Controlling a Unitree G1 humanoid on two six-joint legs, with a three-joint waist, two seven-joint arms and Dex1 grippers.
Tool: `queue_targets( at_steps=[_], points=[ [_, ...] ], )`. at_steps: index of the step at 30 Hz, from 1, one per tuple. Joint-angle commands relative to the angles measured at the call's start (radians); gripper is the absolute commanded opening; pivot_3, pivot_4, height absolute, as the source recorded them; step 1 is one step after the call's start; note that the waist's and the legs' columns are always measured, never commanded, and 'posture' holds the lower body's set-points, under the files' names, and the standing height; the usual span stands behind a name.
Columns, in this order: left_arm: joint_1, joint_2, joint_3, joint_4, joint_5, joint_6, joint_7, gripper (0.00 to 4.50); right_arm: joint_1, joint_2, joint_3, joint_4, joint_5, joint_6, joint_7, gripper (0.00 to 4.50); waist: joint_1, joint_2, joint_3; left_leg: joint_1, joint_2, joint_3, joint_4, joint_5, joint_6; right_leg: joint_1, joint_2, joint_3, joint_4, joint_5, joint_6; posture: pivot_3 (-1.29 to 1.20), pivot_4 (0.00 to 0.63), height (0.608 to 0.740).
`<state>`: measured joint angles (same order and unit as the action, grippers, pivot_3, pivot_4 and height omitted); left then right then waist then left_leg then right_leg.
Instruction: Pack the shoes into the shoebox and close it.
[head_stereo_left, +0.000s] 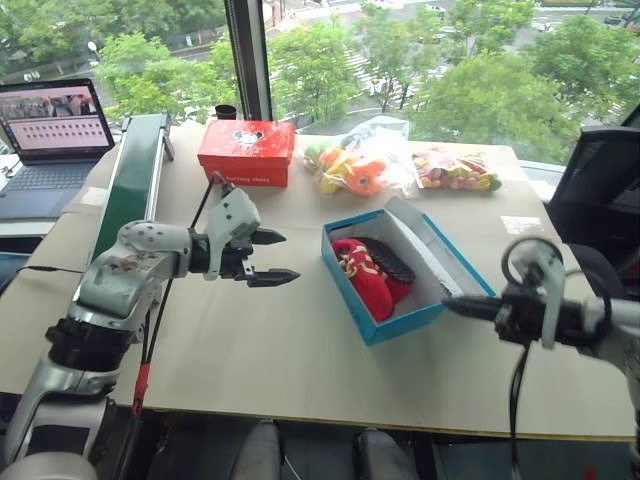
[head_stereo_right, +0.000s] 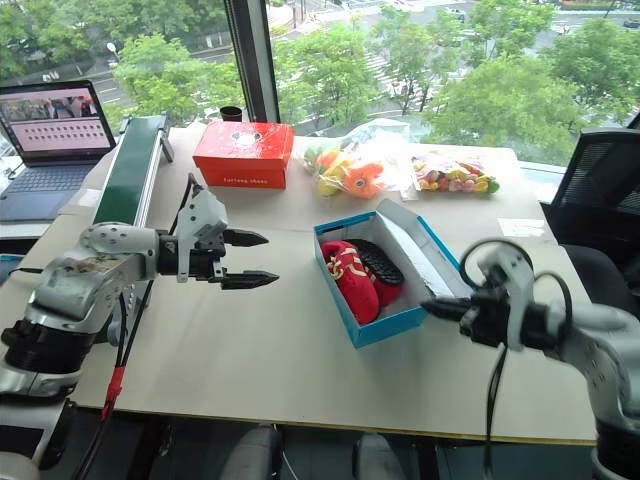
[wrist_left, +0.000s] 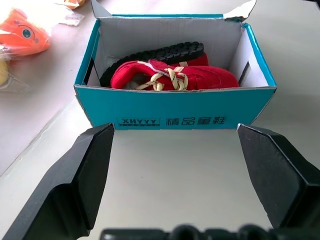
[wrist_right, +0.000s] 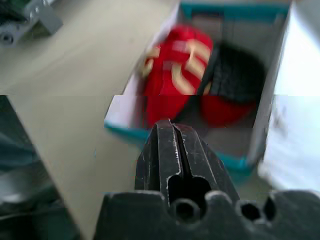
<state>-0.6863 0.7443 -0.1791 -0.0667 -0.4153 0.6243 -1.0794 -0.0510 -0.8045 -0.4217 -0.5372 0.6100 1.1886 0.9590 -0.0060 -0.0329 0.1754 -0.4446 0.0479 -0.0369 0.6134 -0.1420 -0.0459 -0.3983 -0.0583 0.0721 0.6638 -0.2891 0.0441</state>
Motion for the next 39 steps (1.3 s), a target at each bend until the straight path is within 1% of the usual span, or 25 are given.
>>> queue_targets(
  at_steps=[1,3,5,7,9,11,13,16,17,18,21,24,29,31,33,34,36,37,39],
  points=[
    [-0.06,-0.024,-0.019,0.036,0.028,-0.054,-0.048,4.17,0.106,0.061,-0.004,-0.015,-0.016,-0.061,-0.078,0.05,-0.013,-0.001,0.0,0.002,0.0,-0.001,0.0,0.0,0.0,0.002,0.001,0.0,0.0,-0.002,0.004,0.0,0.15,0.739],
    [-0.075,-0.031,-0.024,0.053,0.039,-0.063,-0.064,4.17,0.122,0.128,0.004,0.054,-0.023,-0.119,-0.116,0.05,-0.025,-0.001,0.0,0.007,0.001,-0.001,0.001,0.0,0.0,0.007,0.001,0.0,0.0,-0.004,0.006,0.0,0.15,0.739],
    [-0.08,-0.03,-0.025,0.059,0.044,-0.067,-0.078,4.17,0.102,0.18,0.037,0.176,-0.09,-0.221,-0.18,0.05,-0.037,-0.001,0.0,0.007,0.001,-0.001,0.001,0.0,0.001,0.008,0.001,0.0,0.0,-0.004,0.006,0.0,0.15,0.739],
    [-0.083,-0.029,-0.027,0.06,0.053,-0.07,-0.086,4.17,0.065,0.199,0.075,0.313,-0.191,-0.321,-0.272,0.05,-0.041,-0.001,0.0,0.009,0.001,0.0,0.001,0.0,0.001,0.01,0.001,0.001,-0.001,-0.004,0.007,0.0,0.15,0.739],
    [-0.085,-0.027,-0.022,0.053,0.058,-0.065,-0.088,4.17,0.014,0.228,0.052,0.424,-0.219,-0.392,-0.335,0.05,-0.039,-0.001,0.001,0.009,0.0,0.0,0.001,0.0,0.001,0.009,0.001,0.001,-0.001,-0.004,0.007,0.0,0.15,0.739],
    [-0.083,-0.022,-0.009,0.041,0.055,-0.053,-0.092,4.17,-0.041,0.251,0.02,0.529,-0.206,-0.451,-0.345,0.05,-0.037,0.0,0.001,0.009,0.0,0.0,0.0,0.0,0.001,0.009,0.0,0.001,0.0,-0.004,0.007,0.0,0.15,0.739],
    [-0.076,-0.013,-0.006,0.034,0.062,-0.053,-0.092,4.17,-0.082,0.261,0.023,0.615,-0.213,-0.509,-0.349,0.05,-0.036,0.001,0.001,0.009,0.0,0.0,-0.001,0.0,0.001,0.009,0.001,0.001,0.0,-0.004,0.006,0.0,0.15,0.739],
    [-0.067,-0.003,0.004,0.024,0.063,-0.048,-0.084,4.17,-0.166,0.3,0.008,0.737,-0.171,-0.561,-0.339,0.05,-0.038,0.001,0.001,0.008,0.0,0.0,-0.003,0.0,0.001,0.009,0.0,0.001,-0.001,-0.004,0.006,0.0,0.15,0.739],
    [-0.064,-0.004,0.012,0.018,0.056,-0.039,-0.077,4.17,-0.19,0.309,0.008,0.772,-0.162,-0.568,-0.333,0.05,-0.039,0.001,0.002,0.009,0.0,0.0,-0.003,0.0,0.001,0.009,0.0,0.001,-0.001,-0.002,0.003,0.0,0.15,0.739],
    [-0.062,-0.006,0.019,0.009,0.047,-0.027,-0.071,4.17,-0.207,0.313,0.014,0.801,-0.159,-0.574,-0.323,0.05,-0.039,0.001,0.002,0.008,0.0,0.0,-0.004,0.0,0.001,0.008,0.0,0.001,-0.001,-0.001,0.001,0.0,0.15,0.739],
    [-0.047,-0.002,0.025,-0.019,0.043,-0.015,-0.064,4.17,-0.248,0.335,0.003,0.878,-0.141,-0.58,-0.322,0.05,-0.038,0.001,0.002,0.008,0.0,0.0,-0.004,0.0,0.001,0.008,0.0,0.001,-0.001,-0.001,0.001,0.0,0.15,0.739],
    [-0.038,0.001,0.034,-0.029,0.047,-0.007,-0.061,4.17,-0.26,0.341,-0.002,0.911,-0.13,-0.589,-0.322,0.05,-0.034,0.001,0.002,0.008,0.0,0.0,-0.004,0.0,0.001,0.009,0.0,0.001,-0.001,-0.001,0.001,0.0,0.15,0.739],
    [-0.029,0.009,0.038,-0.027,0.055,-0.009,-0.059,4.17,-0.298,0.379,-0.035,0.962,-0.101,-0.668,-0.323,0.05,-0.036,0.001,0.002,0.009,0.0,-0.001,-0.003,0.0,0.001,0.009,0.0,0.0,-0.001,-0.001,0.001,0.0,0.15,0.739],
    [-0.03,0.009,0.037,-0.026,0.055,-0.009,-0.058,4.17,-0.308,0.39,-0.042,0.959,-0.106,-0.739,-0.326,0.05,-0.04,0.002,0.002,0.009,0.0,-0.001,-0.003,0.0,0.001,0.009,0.0,0.0,0.0,-0.001,0.001,0.0,0.15,0.739],
    [-0.03,0.009,0.036,-0.027,0.055,-0.008,-0.059,4.17,-0.339,0.413,-0.101,0.943,-0.053,-0.791,-0.349,0.05,-0.041,0.002,0.002,0.009,0.0,-0.001,-0.003,0.0,0.001,0.009,0.0,0.001,0.0,-0.001,0.001,0.0,0.15,0.739],
    [-0.031,0.01,0.035,-0.026,0.055,-0.009,-0.06,4.17,-0.37,0.425,-0.157,0.947,0.007,-0.78,-0.378,0.05,-0.04,0.002,0.002,0.009,0.0,-0.001,-0.003,0.0,0.001,0.009,0.0,0.0,0.0,-0.001,0.001,0.0,0.15,0.739],
    [-0.043,0.019,0.036,-0.007,0.068,-0.023,-0.064,4.17,-0.456,0.439,-0.285,0.953,0.18,-0.719,-0.433,0.05,-0.042,0.004,0.003,0.009,0.0,-0.001,-0.003,0.0,0.001,0.009,0.0,0.001,0.0,-0.001,0.0,0.0,0.15,0.739],
    [-0.057,0.026,0.04,0.015,0.076,-0.031,-0.065,4.17,-0.485,0.437,-0.314,0.936,0.242,-0.676,-0.438,0.05,-0.042,0.006,0.005,0.009,0.0,0.0,-0.003,0.0,0.001,0.009,0.0,0.001,0.0,0.0,0.0,0.0,0.15,0.739],
    [-0.084,0.047,0.041,0.053,0.097,-0.055,-0.078,4.17,-0.51,0.425,-0.308,0.862,0.328,-0.578,-0.417,0.05,-0.039,0.006,0.006,0.009,0.0,0.0,-0.003,0.0,0.001,0.009,0.0,0.001,0.001,0.0,0.0,0.0,0.15,0.739]
  ],
)
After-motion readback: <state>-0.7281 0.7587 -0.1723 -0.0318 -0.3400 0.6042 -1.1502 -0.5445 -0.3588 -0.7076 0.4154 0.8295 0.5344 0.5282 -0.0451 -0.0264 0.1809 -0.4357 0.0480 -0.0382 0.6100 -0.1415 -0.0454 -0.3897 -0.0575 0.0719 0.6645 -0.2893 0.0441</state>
